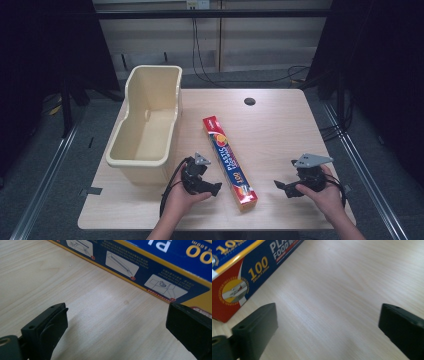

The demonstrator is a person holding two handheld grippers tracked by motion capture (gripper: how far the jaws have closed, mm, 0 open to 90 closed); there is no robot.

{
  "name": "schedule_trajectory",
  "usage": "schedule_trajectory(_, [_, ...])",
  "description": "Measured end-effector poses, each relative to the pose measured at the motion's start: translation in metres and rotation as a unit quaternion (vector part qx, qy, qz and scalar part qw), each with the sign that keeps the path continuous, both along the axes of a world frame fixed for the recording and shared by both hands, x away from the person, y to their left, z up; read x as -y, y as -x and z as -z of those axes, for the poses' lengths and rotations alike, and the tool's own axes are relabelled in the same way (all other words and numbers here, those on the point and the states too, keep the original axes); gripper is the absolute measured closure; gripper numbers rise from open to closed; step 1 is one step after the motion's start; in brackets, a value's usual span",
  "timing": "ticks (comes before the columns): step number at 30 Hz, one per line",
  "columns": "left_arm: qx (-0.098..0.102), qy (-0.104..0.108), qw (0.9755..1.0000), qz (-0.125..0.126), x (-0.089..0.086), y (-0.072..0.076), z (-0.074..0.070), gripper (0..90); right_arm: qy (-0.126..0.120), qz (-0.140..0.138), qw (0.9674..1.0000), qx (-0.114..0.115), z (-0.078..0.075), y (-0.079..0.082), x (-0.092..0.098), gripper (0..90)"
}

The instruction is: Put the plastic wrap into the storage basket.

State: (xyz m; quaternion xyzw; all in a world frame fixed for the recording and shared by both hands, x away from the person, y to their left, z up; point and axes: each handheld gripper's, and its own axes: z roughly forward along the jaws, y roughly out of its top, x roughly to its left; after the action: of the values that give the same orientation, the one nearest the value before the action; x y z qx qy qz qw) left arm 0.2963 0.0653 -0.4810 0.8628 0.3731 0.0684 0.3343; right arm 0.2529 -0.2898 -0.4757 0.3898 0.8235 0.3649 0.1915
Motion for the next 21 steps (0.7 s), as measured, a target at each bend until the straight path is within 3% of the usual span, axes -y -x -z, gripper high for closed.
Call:
schedule_trajectory(3, [-0.003,0.009,0.9999,-0.005,0.001,0.000,-0.003,3.7,0.007,0.009,0.9999,0.006,-0.001,0.001,0.002,1.5])
schedule_trajectory(4, [-0.006,0.003,1.0000,0.002,0.001,0.000,-0.007,3.7,0.002,0.009,1.0000,0.002,-0.001,0.001,0.004,3.2])
schedule_trajectory(14, [-0.014,0.013,0.9997,-0.016,0.003,-0.005,-0.014,3.8,0.002,0.017,0.9998,-0.010,0.000,0.000,0.010,3.0])
schedule_trajectory(15, [-0.018,0.027,0.9992,-0.023,0.005,-0.005,-0.015,3.8,0.001,0.021,0.9997,-0.014,0.000,0.001,0.010,3.1])
schedule_trajectory(21, [-0.020,0.020,0.9994,-0.018,0.014,-0.012,-0.026,4.1,-0.002,0.019,0.9997,-0.014,0.000,0.001,0.012,3.2])
